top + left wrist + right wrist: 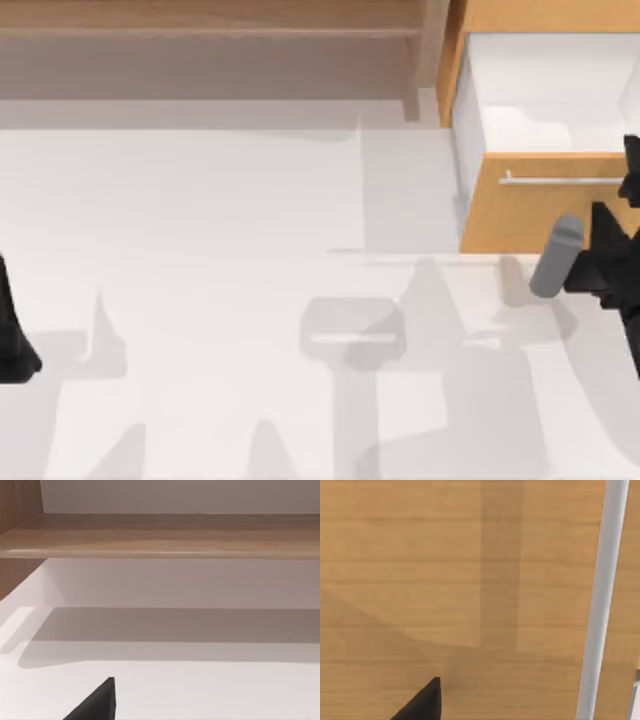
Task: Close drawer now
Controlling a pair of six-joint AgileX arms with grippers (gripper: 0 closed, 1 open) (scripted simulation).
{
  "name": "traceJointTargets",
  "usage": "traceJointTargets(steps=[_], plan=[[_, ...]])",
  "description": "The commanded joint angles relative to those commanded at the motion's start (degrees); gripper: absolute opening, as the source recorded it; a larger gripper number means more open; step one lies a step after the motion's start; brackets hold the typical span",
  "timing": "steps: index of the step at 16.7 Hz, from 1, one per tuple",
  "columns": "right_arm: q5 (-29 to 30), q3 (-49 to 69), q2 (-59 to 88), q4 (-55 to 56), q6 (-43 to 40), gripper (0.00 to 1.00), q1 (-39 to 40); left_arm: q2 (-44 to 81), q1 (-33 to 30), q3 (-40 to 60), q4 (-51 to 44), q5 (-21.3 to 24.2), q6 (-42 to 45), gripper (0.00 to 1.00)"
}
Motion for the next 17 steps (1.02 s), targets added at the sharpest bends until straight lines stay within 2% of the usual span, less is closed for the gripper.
traceJointTargets(steps=[11, 17], plan=[[0.0, 0.0, 0.0, 0.0, 0.0, 0.02, 0.0, 0.0, 0.0, 0.0, 0.0, 0.0, 0.0, 1.0], [0.0, 0.0, 0.0, 0.0, 0.0, 0.0, 0.0, 0.0, 0.0, 0.0, 0.0, 0.0, 0.0, 1.0]])
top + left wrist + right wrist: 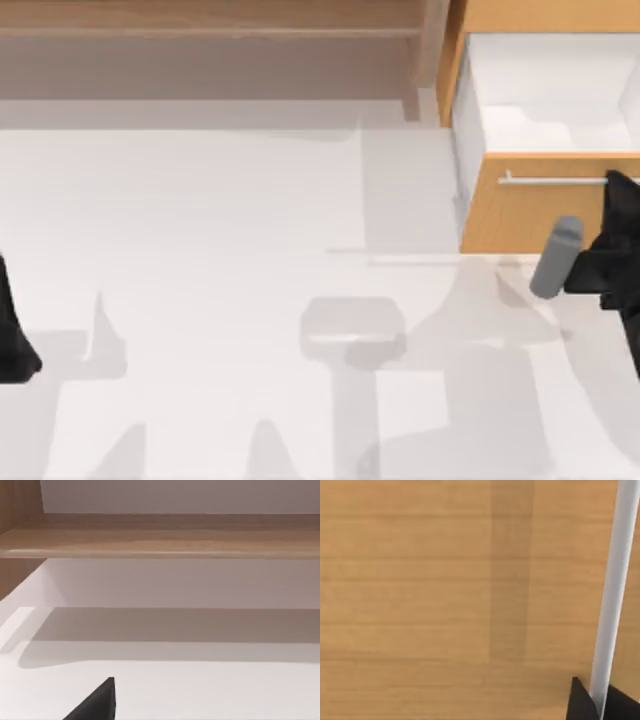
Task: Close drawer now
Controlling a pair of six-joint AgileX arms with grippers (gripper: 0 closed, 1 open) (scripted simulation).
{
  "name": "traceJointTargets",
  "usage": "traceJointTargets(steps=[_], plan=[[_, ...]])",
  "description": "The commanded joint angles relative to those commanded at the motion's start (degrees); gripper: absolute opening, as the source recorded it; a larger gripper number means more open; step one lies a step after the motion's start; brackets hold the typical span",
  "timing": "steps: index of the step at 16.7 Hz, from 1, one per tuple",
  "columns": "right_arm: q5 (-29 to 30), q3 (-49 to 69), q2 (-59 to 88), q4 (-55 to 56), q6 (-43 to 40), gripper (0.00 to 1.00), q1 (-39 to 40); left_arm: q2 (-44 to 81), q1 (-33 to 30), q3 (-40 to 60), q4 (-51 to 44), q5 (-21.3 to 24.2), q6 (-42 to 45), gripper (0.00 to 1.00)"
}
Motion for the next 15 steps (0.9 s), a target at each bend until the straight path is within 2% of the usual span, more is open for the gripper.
traceJointTargets(steps=[5, 12, 15], plan=[[-0.23, 0.84, 0.37, -0.7, 0.16, 0.0, -0.16, 0.0, 0.0, 0.0, 0.0, 0.0, 0.0, 1.0], [-3.43, 12.6, 4.02, -8.76, 0.1, 0.0, -3.48, 0.0, 0.0, 0.0, 0.0, 0.0, 0.0, 1.0], [-3.94, 14.18, 4.52, -9.94, 0.11, 0.0, -3.95, 0.0, 0.0, 0.0, 0.0, 0.0, 0.0, 1.0]])
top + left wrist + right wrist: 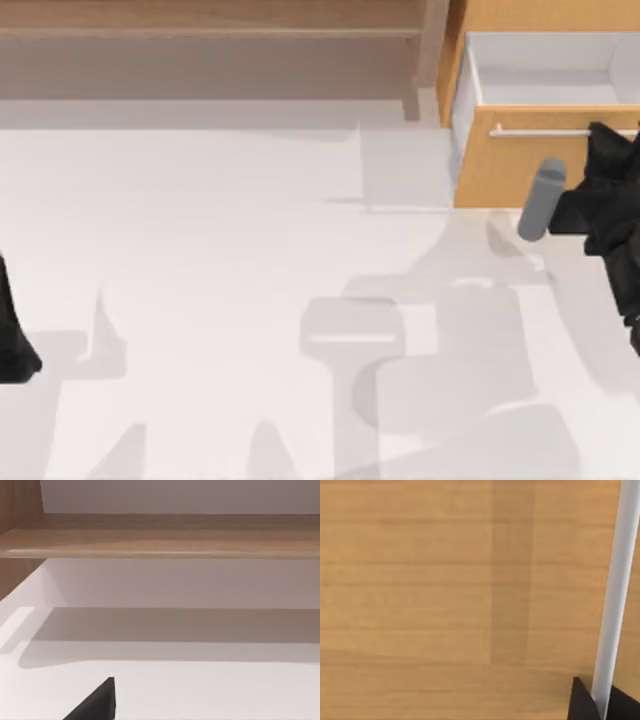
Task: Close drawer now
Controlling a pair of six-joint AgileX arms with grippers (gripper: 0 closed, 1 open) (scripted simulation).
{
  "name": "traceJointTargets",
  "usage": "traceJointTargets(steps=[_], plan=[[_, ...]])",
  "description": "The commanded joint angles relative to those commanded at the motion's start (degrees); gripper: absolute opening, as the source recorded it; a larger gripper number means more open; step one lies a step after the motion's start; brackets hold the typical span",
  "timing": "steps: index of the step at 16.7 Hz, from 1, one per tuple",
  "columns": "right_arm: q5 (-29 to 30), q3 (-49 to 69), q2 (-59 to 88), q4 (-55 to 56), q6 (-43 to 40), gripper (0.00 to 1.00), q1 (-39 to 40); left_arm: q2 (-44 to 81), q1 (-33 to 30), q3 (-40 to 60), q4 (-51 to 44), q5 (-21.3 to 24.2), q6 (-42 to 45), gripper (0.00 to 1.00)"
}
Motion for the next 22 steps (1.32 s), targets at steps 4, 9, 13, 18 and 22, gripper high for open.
traceJointTargets(steps=[4, 9, 13, 18, 22], plan=[[-0.04, 0.68, 0.49, -0.85, 0.12, 0.0, -0.23, 0.0, 0.0, 0.0, 0.0, 0.0, 0.0, 1.0], [-1.51, 10.57, 3.65, -5.58, 0.07, 0.0, -1.49, 0.0, 0.0, 0.0, 0.0, 0.0, 0.0, 1.0], [-2.49, 14.97, 5.93, -9.1, 0.07, 0.0, -2.51, 0.0, 0.0, 0.0, 0.0, 0.0, 0.0, 1.0], [-2.59, 15.65, 6.46, -9.8, 0.02, 0.0, -2.31, 0.0, 0.0, 0.0, 0.0, 0.0, 0.0, 1.0], [-3.49, 22.83, 9.58, -13.47, 0.06, 0.0, -2.89, 0.0, 0.0, 0.0, 0.0, 0.0, 0.0, 1.0]])
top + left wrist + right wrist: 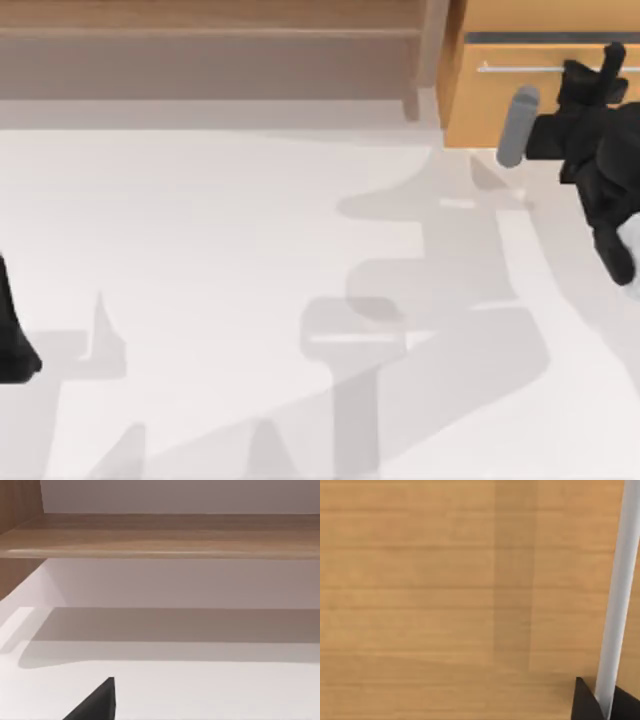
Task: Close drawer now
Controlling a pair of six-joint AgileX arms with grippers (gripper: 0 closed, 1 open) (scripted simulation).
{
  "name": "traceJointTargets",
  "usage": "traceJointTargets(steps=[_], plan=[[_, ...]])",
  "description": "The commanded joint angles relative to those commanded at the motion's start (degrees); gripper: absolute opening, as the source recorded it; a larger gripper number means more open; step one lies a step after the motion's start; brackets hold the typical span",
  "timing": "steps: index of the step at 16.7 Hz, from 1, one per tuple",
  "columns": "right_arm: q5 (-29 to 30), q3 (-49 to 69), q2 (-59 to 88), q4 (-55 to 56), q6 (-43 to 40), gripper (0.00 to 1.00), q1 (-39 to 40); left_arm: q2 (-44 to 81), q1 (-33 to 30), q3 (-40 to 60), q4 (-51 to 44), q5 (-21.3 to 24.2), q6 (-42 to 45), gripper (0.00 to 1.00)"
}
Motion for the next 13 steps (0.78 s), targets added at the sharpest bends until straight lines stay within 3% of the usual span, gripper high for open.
traceJointTargets(steps=[4, 9, 13], plan=[[-0.59, 7.69, 2.99, -4.32, 0.1, 0.0, -0.99, 0.0, 0.0, 0.0, 0.0, 0.0, 0.0, 1.0], [-0.8, 8.51, 3.53, -4.96, 0.09, 0.0, -1.26, 0.0, 0.0, 0.0, 0.0, 0.0, 0.0, 1.0], [-0.8, 8.51, 3.53, -4.96, 0.09, 0.3, -1.26, 0.0, 0.0, 0.0, 0.0, 0.0, 0.0, 1.0]])
